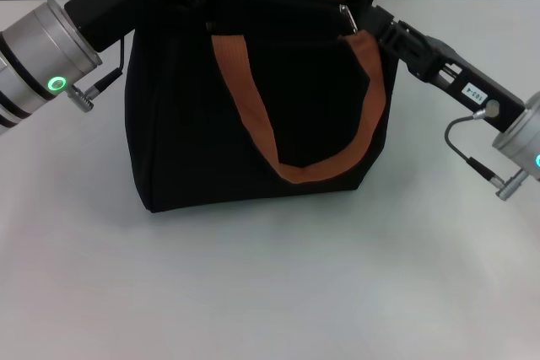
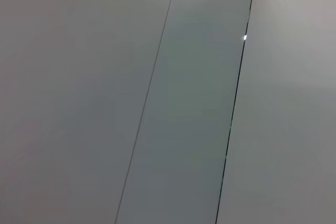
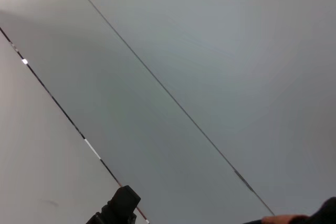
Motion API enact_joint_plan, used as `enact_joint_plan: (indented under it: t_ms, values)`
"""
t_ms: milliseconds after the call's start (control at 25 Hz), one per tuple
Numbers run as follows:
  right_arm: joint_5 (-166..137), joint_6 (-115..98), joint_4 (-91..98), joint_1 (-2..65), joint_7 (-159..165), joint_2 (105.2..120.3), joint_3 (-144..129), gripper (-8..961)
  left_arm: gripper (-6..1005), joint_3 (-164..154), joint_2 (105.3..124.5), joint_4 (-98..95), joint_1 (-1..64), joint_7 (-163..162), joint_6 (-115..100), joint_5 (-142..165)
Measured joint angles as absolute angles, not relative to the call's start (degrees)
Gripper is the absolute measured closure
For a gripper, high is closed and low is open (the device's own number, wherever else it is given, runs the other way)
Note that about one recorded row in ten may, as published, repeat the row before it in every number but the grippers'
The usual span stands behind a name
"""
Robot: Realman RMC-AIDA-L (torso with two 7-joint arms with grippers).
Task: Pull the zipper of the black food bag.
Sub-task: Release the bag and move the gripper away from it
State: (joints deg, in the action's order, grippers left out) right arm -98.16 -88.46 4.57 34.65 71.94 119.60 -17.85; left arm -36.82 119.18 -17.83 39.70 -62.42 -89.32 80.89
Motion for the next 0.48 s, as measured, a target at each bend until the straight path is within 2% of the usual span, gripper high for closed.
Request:
enact_joint_plan:
  t_ms: [160, 280, 480]
  values:
    - [-97.58, -89.4, 4.58, 33.55, 71.57, 119.59, -17.74, 675, 968, -36.83, 119.18, -17.48, 39.07, -61.84, -89.27, 80.53]
    - [-96.6, -91.15, 4.71, 32.34, 70.89, 119.61, -17.7, 449, 968, -37.08, 119.18, -17.01, 38.03, -61.35, -89.48, 79.42]
    - [-96.45, -96.46, 4.74, 30.92, 66.05, 119.55, -17.86, 250, 968, -37.36, 118.8, -17.56, 35.58, -62.03, -92.54, 79.03]
